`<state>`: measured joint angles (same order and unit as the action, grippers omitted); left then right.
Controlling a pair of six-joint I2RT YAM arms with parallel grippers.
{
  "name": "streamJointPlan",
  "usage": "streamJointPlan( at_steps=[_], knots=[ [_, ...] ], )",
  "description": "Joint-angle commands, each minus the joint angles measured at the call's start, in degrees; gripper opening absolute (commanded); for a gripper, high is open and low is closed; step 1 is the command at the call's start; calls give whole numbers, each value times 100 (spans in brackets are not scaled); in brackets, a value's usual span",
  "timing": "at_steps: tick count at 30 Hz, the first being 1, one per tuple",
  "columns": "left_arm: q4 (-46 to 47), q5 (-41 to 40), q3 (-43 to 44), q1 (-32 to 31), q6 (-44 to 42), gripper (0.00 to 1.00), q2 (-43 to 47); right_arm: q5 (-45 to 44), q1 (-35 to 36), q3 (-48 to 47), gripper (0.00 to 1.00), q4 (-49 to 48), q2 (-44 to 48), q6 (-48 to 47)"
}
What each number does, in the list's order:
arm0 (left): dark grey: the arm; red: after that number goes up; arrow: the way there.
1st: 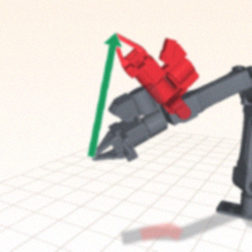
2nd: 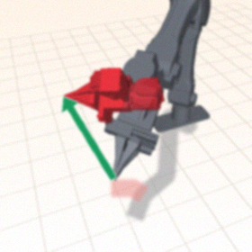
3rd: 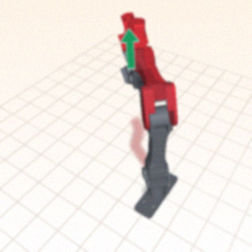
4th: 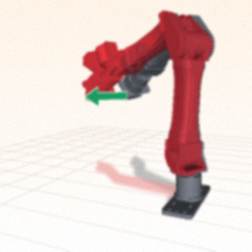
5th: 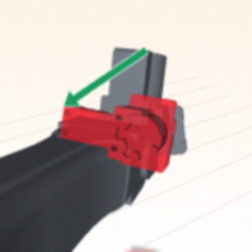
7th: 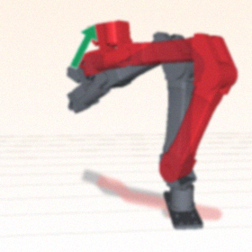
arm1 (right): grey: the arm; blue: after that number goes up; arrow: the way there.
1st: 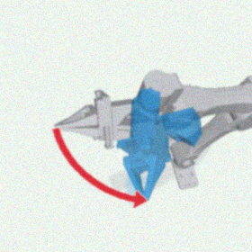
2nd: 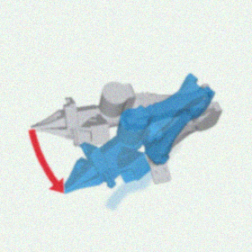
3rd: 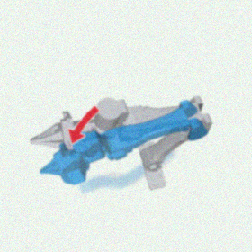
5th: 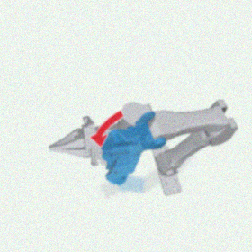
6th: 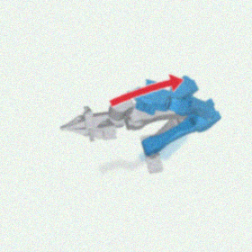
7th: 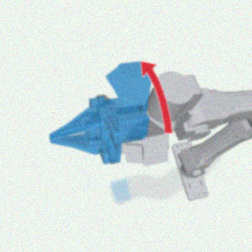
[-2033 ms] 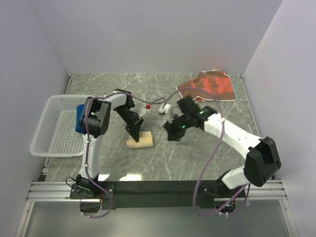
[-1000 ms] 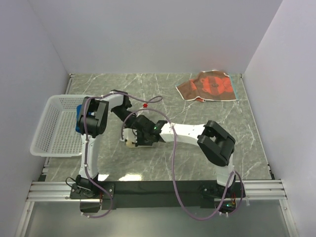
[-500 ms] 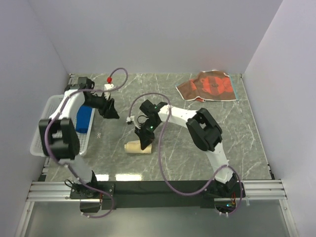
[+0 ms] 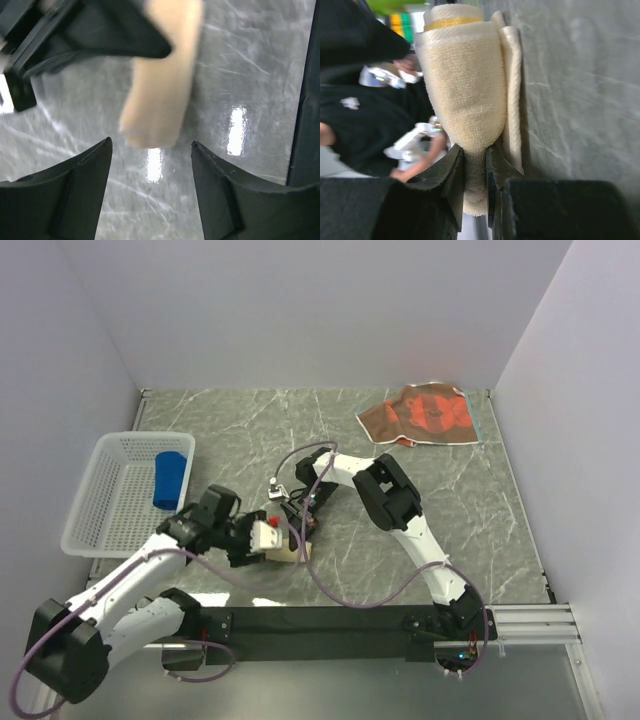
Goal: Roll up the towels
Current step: Roll the towel
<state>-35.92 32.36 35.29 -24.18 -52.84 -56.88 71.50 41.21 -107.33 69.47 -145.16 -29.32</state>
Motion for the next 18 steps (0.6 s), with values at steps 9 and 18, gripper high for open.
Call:
streamJointPlan(
  at_steps=[9, 18],
  knots=[
    [2140, -1792, -838, -2273, 177, 77, -94, -638, -219, -394, 0, 383, -944, -267],
    [2723, -2304, -656, -2512, 124, 60, -1474, -524, -245, -350, 3, 471, -874, -337]
  ],
)
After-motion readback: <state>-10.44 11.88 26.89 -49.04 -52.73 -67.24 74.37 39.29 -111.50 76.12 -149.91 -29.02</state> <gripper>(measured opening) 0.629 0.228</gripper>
